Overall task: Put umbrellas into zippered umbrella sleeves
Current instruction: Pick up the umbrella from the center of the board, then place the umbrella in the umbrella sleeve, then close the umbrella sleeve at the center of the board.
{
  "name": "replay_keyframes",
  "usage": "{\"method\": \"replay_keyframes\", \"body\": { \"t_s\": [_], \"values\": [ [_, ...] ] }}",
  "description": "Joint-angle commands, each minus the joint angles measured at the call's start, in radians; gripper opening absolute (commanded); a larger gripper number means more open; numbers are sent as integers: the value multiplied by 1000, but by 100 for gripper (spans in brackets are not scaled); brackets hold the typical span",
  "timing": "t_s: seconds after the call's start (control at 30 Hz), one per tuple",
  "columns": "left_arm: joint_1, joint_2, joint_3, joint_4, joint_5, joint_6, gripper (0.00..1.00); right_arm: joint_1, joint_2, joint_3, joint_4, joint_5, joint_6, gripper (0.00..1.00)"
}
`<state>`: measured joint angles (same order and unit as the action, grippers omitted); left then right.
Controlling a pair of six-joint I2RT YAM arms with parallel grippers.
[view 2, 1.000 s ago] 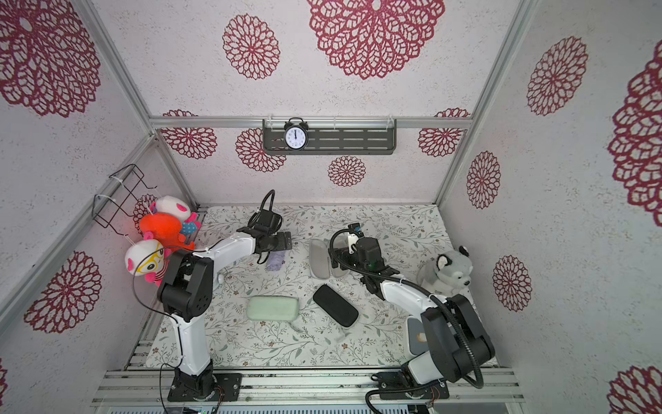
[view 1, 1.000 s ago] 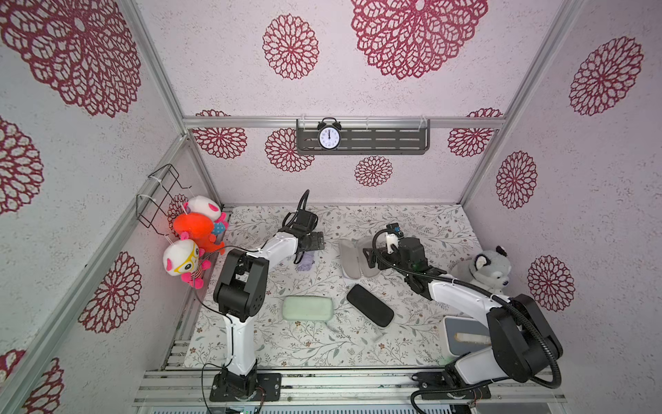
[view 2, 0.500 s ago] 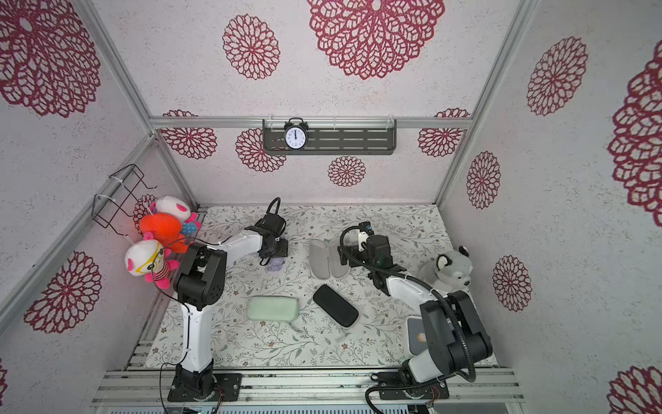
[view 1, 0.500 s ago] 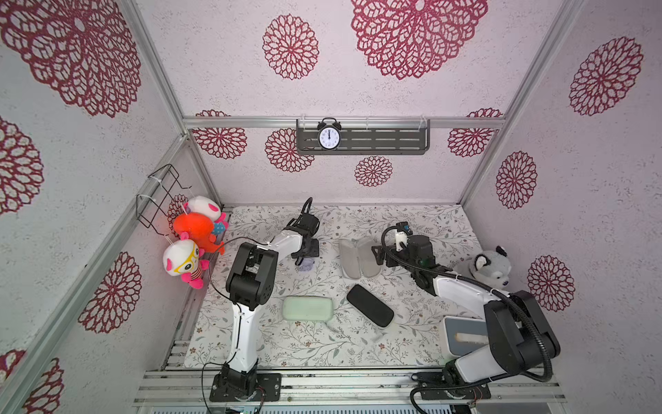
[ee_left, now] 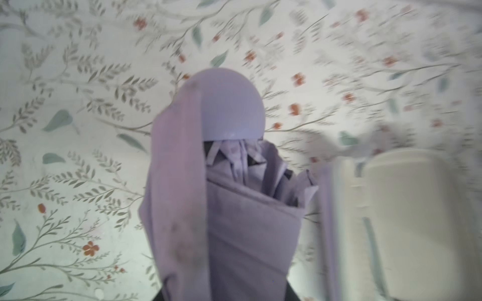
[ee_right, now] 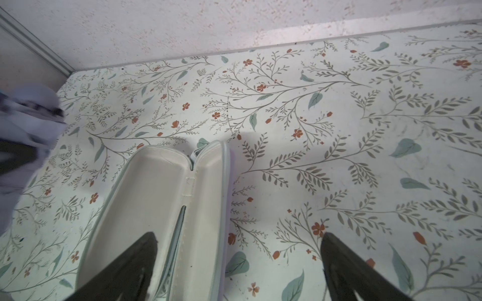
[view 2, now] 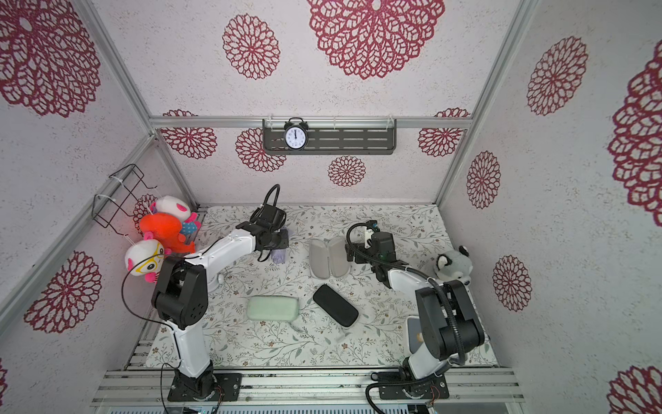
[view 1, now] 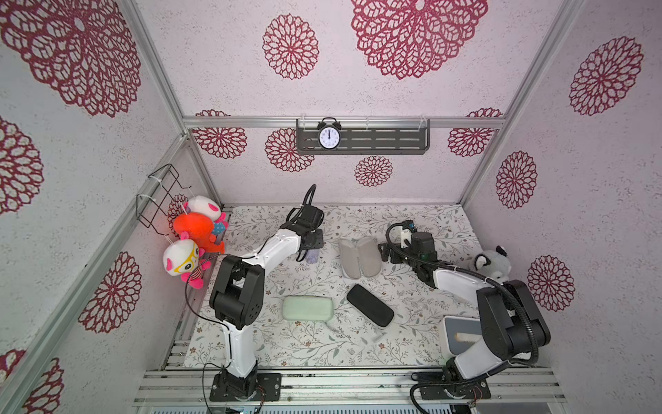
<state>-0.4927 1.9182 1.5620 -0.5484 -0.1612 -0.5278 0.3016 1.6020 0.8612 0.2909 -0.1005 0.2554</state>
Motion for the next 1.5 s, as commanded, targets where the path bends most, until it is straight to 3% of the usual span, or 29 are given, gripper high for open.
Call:
{"method": "replay_keyframes", "body": {
  "t_s": [0.0,0.17,0.37,0.67,0.73,0.83,0.97,1.13,1.2,1.27,1.37,1.47],
  "values": [
    [-87,22,51,34,45,-70,26,-5,31,66,-55,87,-1,99],
    [-157,209,232,-58,45,-120,24,-6,65,92,-81,97,-1,99],
    [-196,293,241,-44,-45,-235,23,-6,24,59,-74,81,2,99],
    [-221,351,265,-104,-156,-288,27,-6,30,38,-58,81,3,99],
    [-222,343,251,-94,-153,-291,32,-4,46,50,-64,71,1,99],
    [-222,335,252,-88,-133,-288,48,9,63,66,-56,53,-6,99],
    [-220,326,256,-85,-99,-270,50,14,115,106,-78,47,-17,99],
    [-209,276,208,-62,-95,-254,63,21,160,145,-112,98,-38,98],
    [-200,231,167,-11,-87,-247,76,30,180,169,-134,144,-48,98],
    [-191,194,159,-10,-79,-219,95,37,199,187,-154,164,-57,97],
    [-175,145,133,-21,-90,-182,96,45,221,204,-159,161,-64,96],
    [-123,81,-23,135,3,-184,83,64,225,202,-124,109,-64,93]
  ]
}}
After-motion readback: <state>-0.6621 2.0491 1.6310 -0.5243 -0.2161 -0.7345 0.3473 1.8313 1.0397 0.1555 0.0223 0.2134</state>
